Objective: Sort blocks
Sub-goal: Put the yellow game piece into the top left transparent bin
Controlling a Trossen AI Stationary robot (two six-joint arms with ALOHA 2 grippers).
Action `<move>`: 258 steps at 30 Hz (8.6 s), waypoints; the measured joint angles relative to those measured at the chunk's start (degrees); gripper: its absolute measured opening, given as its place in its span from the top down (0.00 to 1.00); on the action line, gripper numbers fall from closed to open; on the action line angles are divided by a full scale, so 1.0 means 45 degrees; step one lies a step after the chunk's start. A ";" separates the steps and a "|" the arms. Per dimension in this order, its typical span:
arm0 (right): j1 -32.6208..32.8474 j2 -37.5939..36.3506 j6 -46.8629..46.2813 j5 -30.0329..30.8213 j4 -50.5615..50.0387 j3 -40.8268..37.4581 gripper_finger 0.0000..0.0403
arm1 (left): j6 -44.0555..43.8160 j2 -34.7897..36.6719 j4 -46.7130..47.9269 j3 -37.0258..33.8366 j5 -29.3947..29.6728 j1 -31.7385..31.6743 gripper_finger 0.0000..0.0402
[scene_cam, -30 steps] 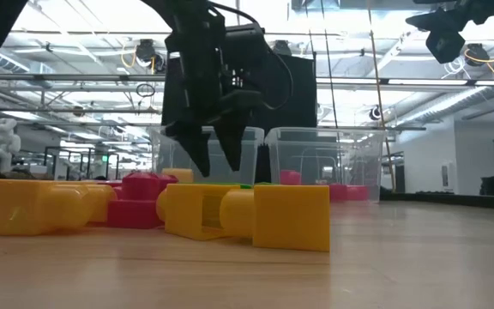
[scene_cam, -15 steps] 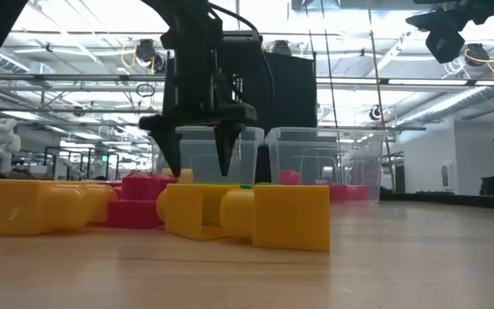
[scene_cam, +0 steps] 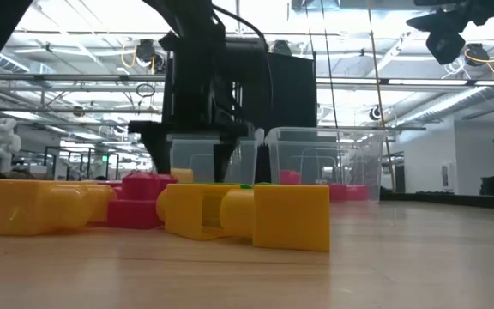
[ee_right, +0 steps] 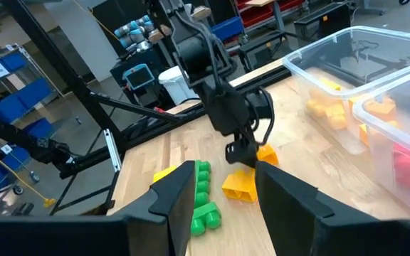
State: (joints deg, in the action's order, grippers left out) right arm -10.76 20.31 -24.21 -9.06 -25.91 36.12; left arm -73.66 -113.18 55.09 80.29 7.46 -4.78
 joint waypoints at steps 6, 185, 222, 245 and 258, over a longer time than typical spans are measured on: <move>0.0000 0.0001 0.0197 0.0000 -0.0116 0.0000 0.64 | 0.0154 -0.1044 -0.0845 0.0055 -0.0584 0.0010 0.05; 0.0000 0.0002 -0.1141 0.0000 -0.1258 0.0000 0.64 | 1.0514 -0.0313 0.2597 0.7620 0.2800 0.0244 0.48; -0.0005 0.0002 -0.0991 0.0024 -0.1253 0.0000 0.64 | 1.4644 -0.0658 -0.1528 0.7587 0.2693 -0.0055 0.46; 0.0000 0.0002 -0.0753 0.0000 -0.1258 0.0004 0.64 | 1.4955 -0.4709 -0.3979 0.7898 0.1780 -0.0410 0.20; -0.0002 0.0007 -0.0709 0.0019 -0.1282 0.0000 0.64 | 1.1418 -0.5258 -0.1597 0.7893 0.1187 -0.0368 0.20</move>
State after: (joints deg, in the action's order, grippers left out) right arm -10.77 20.34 -27.40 -8.97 -31.68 36.12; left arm -22.28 -136.84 47.91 115.81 12.81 -6.43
